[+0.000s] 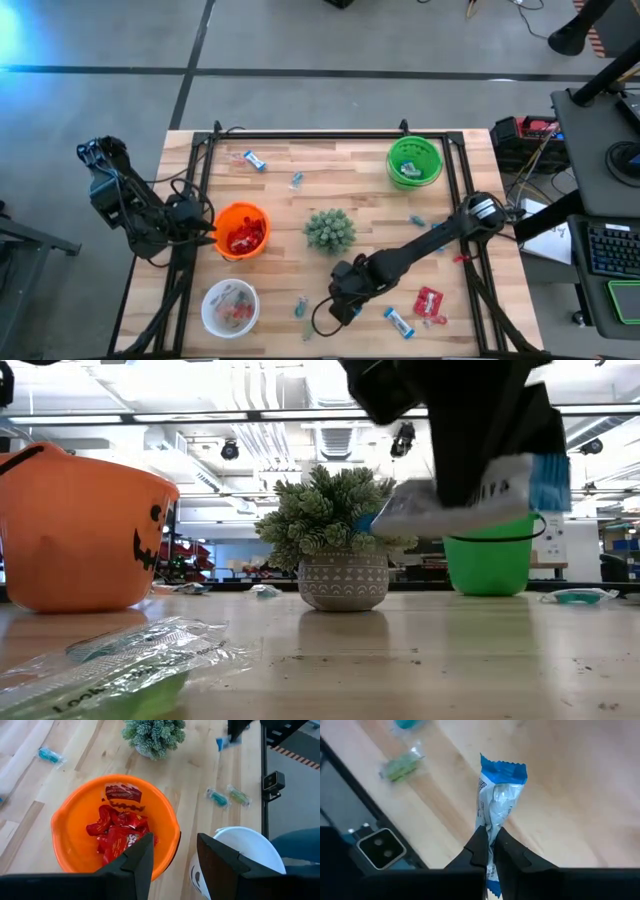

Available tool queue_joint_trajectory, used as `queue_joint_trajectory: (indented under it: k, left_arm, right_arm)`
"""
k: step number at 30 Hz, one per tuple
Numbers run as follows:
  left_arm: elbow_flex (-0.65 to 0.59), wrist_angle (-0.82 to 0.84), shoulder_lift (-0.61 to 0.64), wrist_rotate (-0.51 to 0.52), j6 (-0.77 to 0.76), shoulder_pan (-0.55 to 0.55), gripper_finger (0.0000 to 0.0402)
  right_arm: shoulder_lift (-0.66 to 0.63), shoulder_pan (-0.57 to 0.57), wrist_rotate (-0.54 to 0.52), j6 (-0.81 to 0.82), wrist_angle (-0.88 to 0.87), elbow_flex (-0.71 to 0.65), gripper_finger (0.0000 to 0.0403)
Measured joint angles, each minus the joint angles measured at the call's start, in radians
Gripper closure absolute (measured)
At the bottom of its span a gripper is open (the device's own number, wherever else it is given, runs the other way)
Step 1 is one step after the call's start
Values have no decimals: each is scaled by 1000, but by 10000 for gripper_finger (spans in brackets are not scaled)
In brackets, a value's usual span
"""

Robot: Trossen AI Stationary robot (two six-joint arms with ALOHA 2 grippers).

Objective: Sort candy
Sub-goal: Put the white chocolate into the green bucket

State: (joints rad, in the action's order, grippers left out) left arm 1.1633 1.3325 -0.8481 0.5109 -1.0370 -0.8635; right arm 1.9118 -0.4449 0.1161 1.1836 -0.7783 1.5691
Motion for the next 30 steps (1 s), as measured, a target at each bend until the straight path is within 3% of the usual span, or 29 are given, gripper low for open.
queue_joint_trajectory:
  k: [7,14,24,30]
  left_arm:
    - [0,5,-6,1,5,0,269]
    - [0,40,-8,15,5,0,269]
    - [-1,90,-4,102,1,7,269]
    - [-1,182,17,152,-111,26,269]
  right_arm:
    - [-88,28,-123,-7,-288,55,394]
    - [-169,114,-207,-62,-446,53,394]
    - [-268,351,-275,-316,-588,49,394]
    - [-346,529,-279,-479,-610,49,394]
